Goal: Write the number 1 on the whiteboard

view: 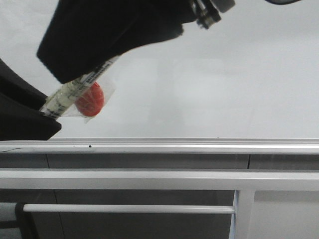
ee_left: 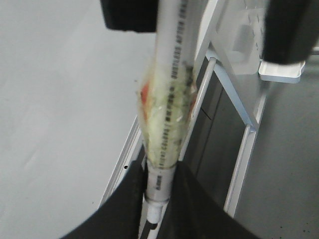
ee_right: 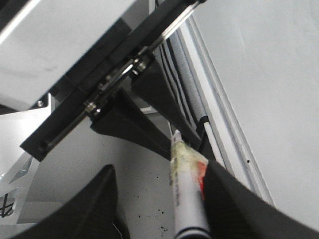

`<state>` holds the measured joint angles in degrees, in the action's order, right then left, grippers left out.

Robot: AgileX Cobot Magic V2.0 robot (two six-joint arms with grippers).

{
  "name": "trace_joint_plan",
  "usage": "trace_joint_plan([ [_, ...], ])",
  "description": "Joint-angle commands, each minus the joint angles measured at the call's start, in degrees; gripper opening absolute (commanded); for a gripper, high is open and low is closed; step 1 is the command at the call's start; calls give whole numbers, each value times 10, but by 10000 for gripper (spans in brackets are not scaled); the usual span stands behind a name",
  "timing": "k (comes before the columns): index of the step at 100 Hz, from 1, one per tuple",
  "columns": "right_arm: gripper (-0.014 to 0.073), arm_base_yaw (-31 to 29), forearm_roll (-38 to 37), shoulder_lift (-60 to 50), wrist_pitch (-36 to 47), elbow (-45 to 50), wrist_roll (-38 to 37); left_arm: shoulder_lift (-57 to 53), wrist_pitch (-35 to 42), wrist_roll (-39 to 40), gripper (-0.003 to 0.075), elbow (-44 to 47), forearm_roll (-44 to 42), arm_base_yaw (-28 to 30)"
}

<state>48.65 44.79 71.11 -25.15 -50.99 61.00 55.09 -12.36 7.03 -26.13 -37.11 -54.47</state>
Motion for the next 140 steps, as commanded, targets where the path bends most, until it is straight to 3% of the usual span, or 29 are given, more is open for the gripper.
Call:
trace_joint_plan([
  [1, 274, 0, 17, -11, 23, -21, 5, -4, 40, 7, -20, -19, -4, -5],
  [23, 179, 0, 17, 16, 14, -21, 5, -4, 44, 7, -20, -19, -4, -5],
  [39, -69, 0, 17, 42, 0, -21, 5, -4, 44, 7, -20, -19, -7, -5],
  [63, -69, 0, 16, 46, 4, -21, 5, -4, 51, 7, -1, -19, -33, -5],
  [74, -69, 0, 3, 46, -1, -21, 5, -4, 70, 7, 139, -19, -45, -5],
  [87, -69, 0, 3, 45, -1, -21, 5, -13, 74, 7, 482, -23, -39, -5],
  [96, -69, 0, 3, 44, 1, -21, 5, -20, 65, 7, 597, -24, -14, -5],
  [140, -59, -31, -7, -54, 43, 14, -10, -184, 3, 7, 524, -23, 131, -5],
])
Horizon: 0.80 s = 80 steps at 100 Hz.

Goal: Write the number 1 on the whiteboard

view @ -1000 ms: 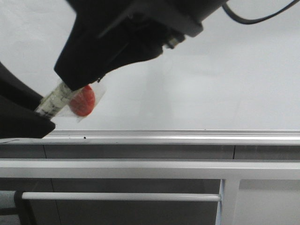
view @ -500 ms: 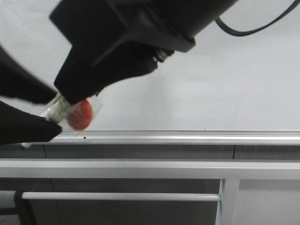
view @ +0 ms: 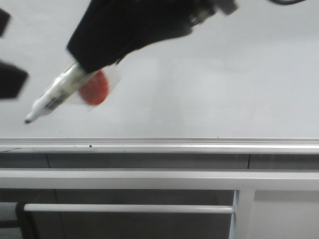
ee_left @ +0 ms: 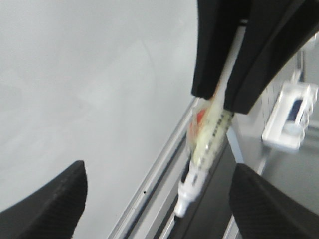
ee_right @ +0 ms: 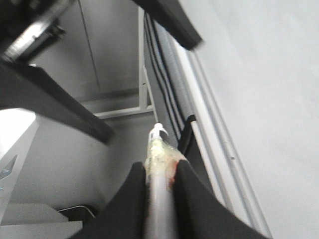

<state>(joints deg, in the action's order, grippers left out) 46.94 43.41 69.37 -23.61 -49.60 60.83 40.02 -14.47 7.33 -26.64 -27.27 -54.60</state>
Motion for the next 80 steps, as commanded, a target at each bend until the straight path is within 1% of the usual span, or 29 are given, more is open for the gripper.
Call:
trace_joint_plan([
  [1, -59, -14, 7, -42, 29, 2, -8, -39, 22, 4, 524, -18, 35, -4],
  [9, -59, -20, 7, -72, 43, 28, -8, -74, -3, 4, 503, -17, 66, -4],
  [16, -59, -20, 7, -106, 66, 54, -8, -104, -37, 4, 434, -14, 80, -4],
  [21, -59, -20, 7, -131, 84, 76, -8, -124, -60, 4, 356, -8, 86, -4],
  [26, -59, -20, 8, -159, 100, 95, -9, -143, -63, 4, 246, -1, 94, -4],
  [28, -59, -20, 11, -171, 109, 104, -9, -152, -63, 4, 216, 3, 97, -4],
  [33, -59, -20, 22, -198, 131, 125, -9, -170, -56, 4, 87, 13, 104, -4],
  [35, -59, -20, 27, -210, 140, 134, -9, -177, -54, 4, 54, 17, 107, -4],
  [38, -59, -20, 34, -226, 155, 146, -9, -188, -53, 4, -24, 22, 111, -4],
  [43, -59, -20, 40, -259, 170, 167, -9, -200, -52, 4, -20, 33, 115, -4],
  [53, -61, -20, 40, -305, 163, 201, -9, -212, -50, 4, -20, 51, 122, -4],
  [67, -60, -20, 48, -327, 172, 221, -9, -213, -41, 4, -20, 66, 122, -4],
  [80, -60, -20, 63, -315, 236, 221, -9, -213, -37, 4, -20, 68, 116, -4],
])
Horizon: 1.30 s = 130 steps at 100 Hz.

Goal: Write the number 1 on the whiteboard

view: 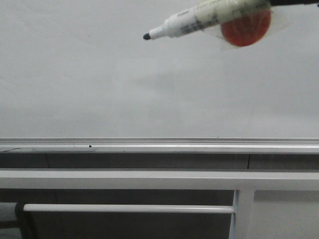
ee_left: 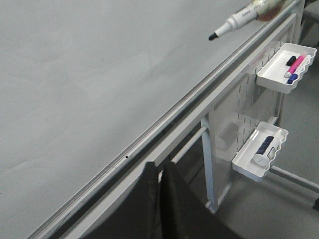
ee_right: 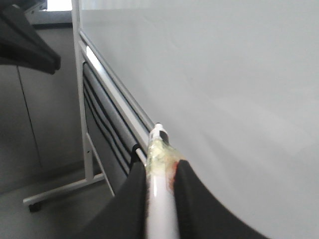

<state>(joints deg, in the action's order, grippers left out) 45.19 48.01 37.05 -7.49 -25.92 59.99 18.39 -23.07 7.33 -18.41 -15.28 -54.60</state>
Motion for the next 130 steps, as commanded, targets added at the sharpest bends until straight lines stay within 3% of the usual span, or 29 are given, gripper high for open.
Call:
trace_joint_plan([
  [1, -60, -3, 17, 11, 80, -15, -1, 3, 49, 4, -20, -14, -4, -4],
  [54, -61, -3, 17, 110, 218, -16, -1, 3, 75, 4, -20, -14, -4, -4],
  [130, -64, -3, 17, 195, 224, -16, -1, 3, 75, 4, -20, -14, -2, -4],
])
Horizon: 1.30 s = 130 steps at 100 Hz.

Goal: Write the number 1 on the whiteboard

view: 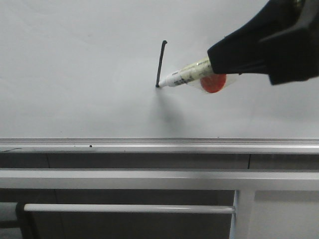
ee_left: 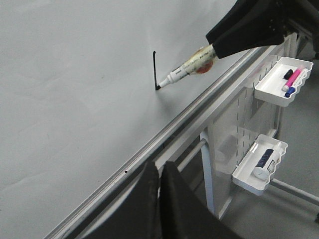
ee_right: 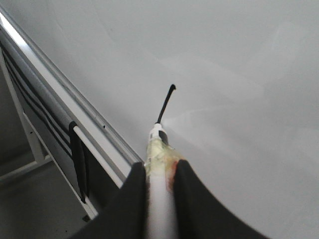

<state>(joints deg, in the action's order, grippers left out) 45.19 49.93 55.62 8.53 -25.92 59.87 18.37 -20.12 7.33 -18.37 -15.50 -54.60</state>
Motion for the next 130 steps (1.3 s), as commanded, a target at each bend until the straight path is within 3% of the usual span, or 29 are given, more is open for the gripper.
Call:
trace_joint_plan([
  [1, -64, -3, -2, 11, 65, -16, 1, 4, 45, 4, -20, -15, 1, -4],
  [21, -64, -3, 1, 10, 51, -16, 1, 4, 45, 4, -20, -15, 1, -4],
  [50, -63, -3, 30, -53, -157, -16, 1, 4, 64, 4, -20, -15, 15, -4],
  [60, -63, -3, 30, -53, -181, -18, 1, 11, 72, 0, -20, -15, 24, -8],
  [84, -63, -3, 30, -53, -199, -47, 1, 84, 104, -137, -10, -15, 65, -96],
  [93, -63, -3, 30, -53, -207, -57, 1, 120, 108, -148, 54, -16, 32, -134],
  [113, -63, -4, 30, -51, -218, -58, 1, 174, 145, -147, 305, -26, -8, -151],
  [130, -63, -4, 30, -50, -219, -58, 1, 216, 119, -145, 336, -55, -95, -150],
])
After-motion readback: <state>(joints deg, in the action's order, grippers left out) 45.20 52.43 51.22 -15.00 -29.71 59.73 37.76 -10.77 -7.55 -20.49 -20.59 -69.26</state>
